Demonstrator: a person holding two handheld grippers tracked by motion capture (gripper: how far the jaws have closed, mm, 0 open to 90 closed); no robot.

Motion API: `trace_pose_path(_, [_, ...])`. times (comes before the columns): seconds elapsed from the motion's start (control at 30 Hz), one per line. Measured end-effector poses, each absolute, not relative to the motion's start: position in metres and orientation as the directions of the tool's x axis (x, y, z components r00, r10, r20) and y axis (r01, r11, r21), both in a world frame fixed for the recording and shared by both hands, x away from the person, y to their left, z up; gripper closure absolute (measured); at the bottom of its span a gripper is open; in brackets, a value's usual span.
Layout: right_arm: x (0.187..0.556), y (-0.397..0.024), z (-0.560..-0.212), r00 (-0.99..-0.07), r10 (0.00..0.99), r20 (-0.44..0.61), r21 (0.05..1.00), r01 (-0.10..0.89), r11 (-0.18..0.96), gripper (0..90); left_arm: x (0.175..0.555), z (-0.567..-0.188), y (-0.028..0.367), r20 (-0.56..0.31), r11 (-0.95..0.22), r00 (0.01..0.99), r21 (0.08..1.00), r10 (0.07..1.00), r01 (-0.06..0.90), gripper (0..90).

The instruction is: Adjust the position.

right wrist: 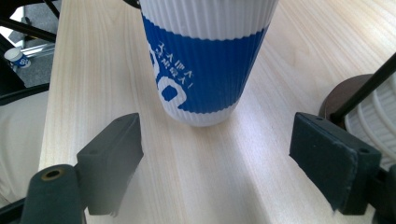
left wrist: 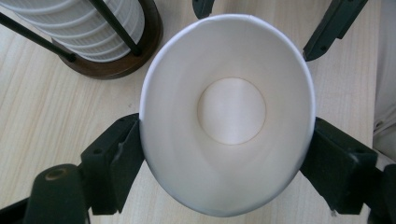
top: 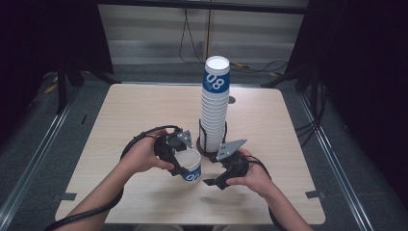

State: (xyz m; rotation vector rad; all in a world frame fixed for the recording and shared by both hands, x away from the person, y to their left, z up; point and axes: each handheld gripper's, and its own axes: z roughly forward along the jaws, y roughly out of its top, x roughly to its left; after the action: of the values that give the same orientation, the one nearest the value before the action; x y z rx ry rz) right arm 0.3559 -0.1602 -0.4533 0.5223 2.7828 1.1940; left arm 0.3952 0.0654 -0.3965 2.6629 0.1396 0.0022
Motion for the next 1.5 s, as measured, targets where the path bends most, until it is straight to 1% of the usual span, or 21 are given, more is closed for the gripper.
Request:
trace_pose_path(0.37, [0.355, -0.163, -0.458, -0.934, 0.348, 0.084, 0.709, 0.301, 0.637, 15.9, 0.393, -0.402, 0.064, -0.015, -0.896, 0.995, 0.434, 0.096, 0.093, 18.0])
trace_pose_path(0.4, [0.355, -0.164, -0.458, -0.934, 0.348, 0.085, 0.709, 0.302, 0.637, 15.9, 0.394, -0.402, 0.064, -0.007, -0.9, 0.997, 0.43, 0.076, 0.071, 18.0])
trace_pose_path(0.6, [0.355, -0.165, -0.459, -0.931, 0.355, 0.084, 0.712, 0.306, 0.632, 15.9, 0.392, -0.404, 0.065, -0.008, -0.898, 0.996, 0.431, 0.087, 0.082, 17.6])
trace_pose_path(0.63, [0.355, -0.164, -0.459, -0.93, 0.357, 0.088, 0.71, 0.31, 0.632, 15.9, 0.393, -0.404, 0.065, 0.002, -0.903, 0.997, 0.424, 0.083, 0.074, 17.5])
trace_pose_path(0.83, [0.354, -0.165, -0.46, -0.932, 0.353, 0.08, 0.705, 0.304, 0.641, 15.6, 0.392, -0.405, 0.065, 0.012, -0.906, 0.996, 0.418, 0.085, 0.072, 17.2])
trace_pose_path(1.13, [0.353, -0.164, -0.462, -0.933, 0.35, 0.078, 0.694, 0.303, 0.653, 15.2, 0.392, -0.407, 0.067, 0.032, -0.921, 0.997, 0.385, 0.072, 0.055, 16.9])
trace_pose_path(1.5, [0.353, -0.165, -0.464, -0.934, 0.349, 0.079, 0.695, 0.303, 0.652, 14.8, 0.391, -0.409, 0.069, 0.032, -0.916, 0.996, 0.395, 0.087, 0.067, 15.9])
